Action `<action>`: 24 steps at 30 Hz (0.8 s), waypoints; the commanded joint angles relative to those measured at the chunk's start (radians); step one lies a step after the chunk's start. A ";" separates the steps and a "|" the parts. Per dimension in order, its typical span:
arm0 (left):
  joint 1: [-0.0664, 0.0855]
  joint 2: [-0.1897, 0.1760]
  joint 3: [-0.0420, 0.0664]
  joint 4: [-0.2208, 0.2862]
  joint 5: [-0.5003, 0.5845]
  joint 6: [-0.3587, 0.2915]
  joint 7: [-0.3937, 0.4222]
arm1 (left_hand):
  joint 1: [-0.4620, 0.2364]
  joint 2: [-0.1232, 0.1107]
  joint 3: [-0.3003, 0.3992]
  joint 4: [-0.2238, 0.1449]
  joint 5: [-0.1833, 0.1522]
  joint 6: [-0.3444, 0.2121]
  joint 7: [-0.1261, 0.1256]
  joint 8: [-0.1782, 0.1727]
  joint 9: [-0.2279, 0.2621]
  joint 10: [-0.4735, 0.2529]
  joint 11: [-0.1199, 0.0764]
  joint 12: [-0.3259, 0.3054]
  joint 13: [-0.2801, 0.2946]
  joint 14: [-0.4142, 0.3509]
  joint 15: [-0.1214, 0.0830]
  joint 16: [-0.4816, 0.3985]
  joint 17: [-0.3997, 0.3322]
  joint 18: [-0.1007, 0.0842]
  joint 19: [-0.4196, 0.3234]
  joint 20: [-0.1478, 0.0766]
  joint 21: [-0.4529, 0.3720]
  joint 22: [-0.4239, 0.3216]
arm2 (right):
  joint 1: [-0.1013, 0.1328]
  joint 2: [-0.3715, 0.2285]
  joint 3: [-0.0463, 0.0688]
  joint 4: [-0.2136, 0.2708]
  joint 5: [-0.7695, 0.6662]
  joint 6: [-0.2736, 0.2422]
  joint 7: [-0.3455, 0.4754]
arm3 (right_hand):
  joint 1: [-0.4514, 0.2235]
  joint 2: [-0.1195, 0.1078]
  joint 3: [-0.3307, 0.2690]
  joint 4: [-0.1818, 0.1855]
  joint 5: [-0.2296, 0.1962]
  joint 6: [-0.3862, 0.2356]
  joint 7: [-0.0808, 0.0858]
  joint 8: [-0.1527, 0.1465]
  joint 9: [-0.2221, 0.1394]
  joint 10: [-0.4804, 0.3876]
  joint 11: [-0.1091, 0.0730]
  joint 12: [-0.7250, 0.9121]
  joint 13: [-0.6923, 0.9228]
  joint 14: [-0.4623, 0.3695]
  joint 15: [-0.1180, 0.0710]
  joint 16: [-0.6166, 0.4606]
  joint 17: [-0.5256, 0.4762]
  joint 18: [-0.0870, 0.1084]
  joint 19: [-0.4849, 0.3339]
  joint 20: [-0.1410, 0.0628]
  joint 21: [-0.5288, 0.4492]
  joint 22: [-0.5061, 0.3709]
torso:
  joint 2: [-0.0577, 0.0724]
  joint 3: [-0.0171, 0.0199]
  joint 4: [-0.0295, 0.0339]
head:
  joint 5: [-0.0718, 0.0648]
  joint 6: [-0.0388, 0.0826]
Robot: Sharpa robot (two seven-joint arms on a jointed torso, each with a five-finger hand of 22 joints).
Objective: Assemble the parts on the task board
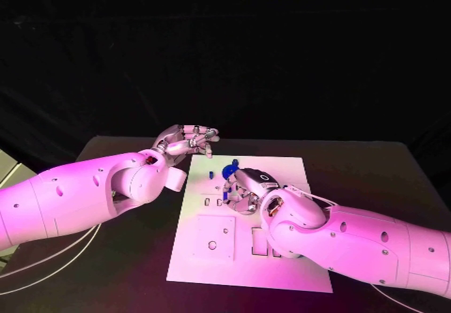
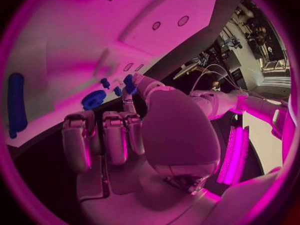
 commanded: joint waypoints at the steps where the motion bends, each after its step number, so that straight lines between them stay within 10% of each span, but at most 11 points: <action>1: 0.001 0.002 0.001 0.004 0.006 0.001 0.006 | -0.007 0.000 -0.004 0.004 -0.005 -0.003 -0.002 0.000 0.001 0.001 -0.002 0.004 0.001 -0.004 0.002 0.005 0.000 0.015 -0.004 0.000 0.002 -0.001 | -0.007 0.011 -0.001 -0.010 -0.050 0.013 -0.029 | -0.007 -0.001 0.005 0.001 0.001 0.005 0.000 0.003 0.008 0.099 -0.008 -0.001 0.257 0.097 -0.007 -0.003 0.232 -0.011 0.100 -0.005 0.004 0.253 | 0.001 0.0007 0.0009 | -0.001 -0.003; 24: 0.000 0.002 0.001 0.005 -0.029 0.010 -0.003 | 0.004 0.003 -0.003 -0.002 -0.003 -0.004 -0.003 0.000 0.002 0.000 -0.003 0.004 0.002 -0.006 0.000 0.006 -0.001 0.015 -0.004 -0.001 0.002 -0.001 | -0.018 0.032 -0.006 -0.043 -0.076 0.044 -0.055 | -0.018 -0.011 0.002 0.003 0.001 -0.001 0.001 0.003 0.008 0.097 -0.008 -0.003 0.256 0.097 -0.008 -0.004 0.231 -0.011 0.099 -0.007 0.003 0.252 | -0.001 0.0024 -0.0019 | 0.010 -0.010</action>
